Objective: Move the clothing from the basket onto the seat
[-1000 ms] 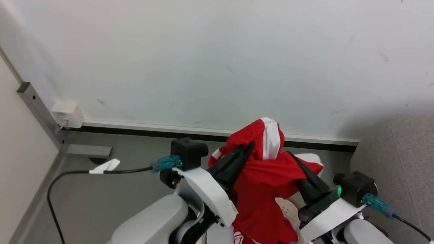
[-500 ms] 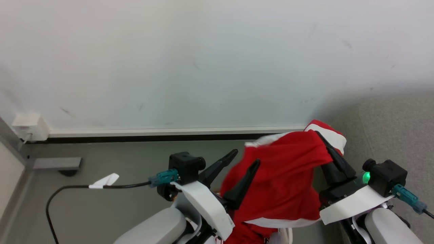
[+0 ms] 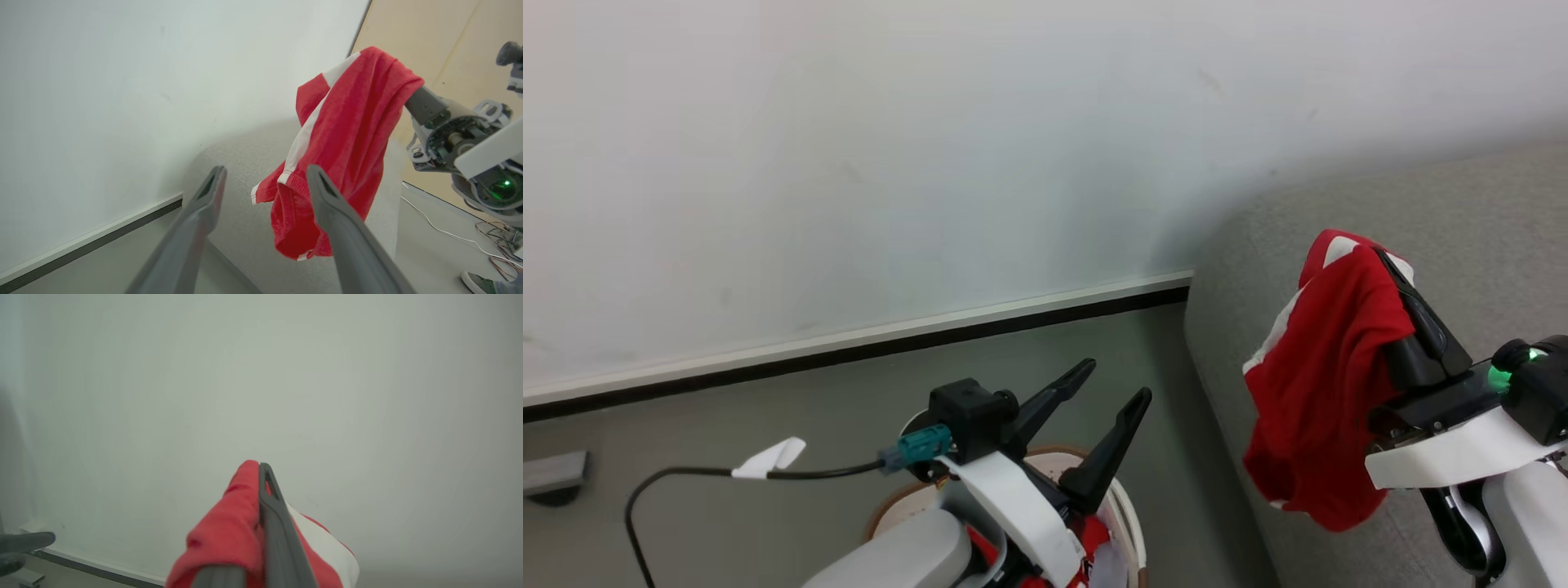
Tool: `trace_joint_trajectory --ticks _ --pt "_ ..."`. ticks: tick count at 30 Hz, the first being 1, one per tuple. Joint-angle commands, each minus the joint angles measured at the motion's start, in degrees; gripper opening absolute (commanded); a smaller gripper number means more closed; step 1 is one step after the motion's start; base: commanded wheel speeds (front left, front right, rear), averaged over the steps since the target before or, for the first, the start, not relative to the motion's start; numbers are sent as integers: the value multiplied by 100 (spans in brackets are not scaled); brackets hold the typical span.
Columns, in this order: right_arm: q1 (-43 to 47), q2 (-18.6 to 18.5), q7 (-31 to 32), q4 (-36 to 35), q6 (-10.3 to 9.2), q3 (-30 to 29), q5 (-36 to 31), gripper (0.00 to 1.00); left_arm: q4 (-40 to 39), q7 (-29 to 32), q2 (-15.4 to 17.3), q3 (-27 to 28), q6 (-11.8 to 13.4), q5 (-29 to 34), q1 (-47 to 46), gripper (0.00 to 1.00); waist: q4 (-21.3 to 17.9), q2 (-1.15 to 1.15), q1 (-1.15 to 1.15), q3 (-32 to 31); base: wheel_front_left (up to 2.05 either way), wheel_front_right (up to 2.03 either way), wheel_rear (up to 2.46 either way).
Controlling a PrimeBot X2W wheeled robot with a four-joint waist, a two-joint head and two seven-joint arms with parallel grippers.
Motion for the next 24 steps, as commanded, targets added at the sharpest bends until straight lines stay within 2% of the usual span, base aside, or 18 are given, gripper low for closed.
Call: trace_joint_trajectory --ticks 1,7,15,24 --pt "44 -46 3 -70 -16 -32 -20 0 -3 -35 21 23 -36 42 75 100 -261 0 0 45 0 0 0" --pt "144 11 3 -402 -16 -236 290 0 79 -48 7 30 -113 87 92 100 -691 0 0 142 0 0 0" --pt "200 -8 3 -647 -16 -313 201 0 224 -13 66 -49 -101 297 10 100 -1163 0 0 240 0 0 0" --pt "60 29 3 -741 -16 -408 151 0 319 414 143 -239 -61 362 -159 100 -1394 0 0 418 0 0 0"
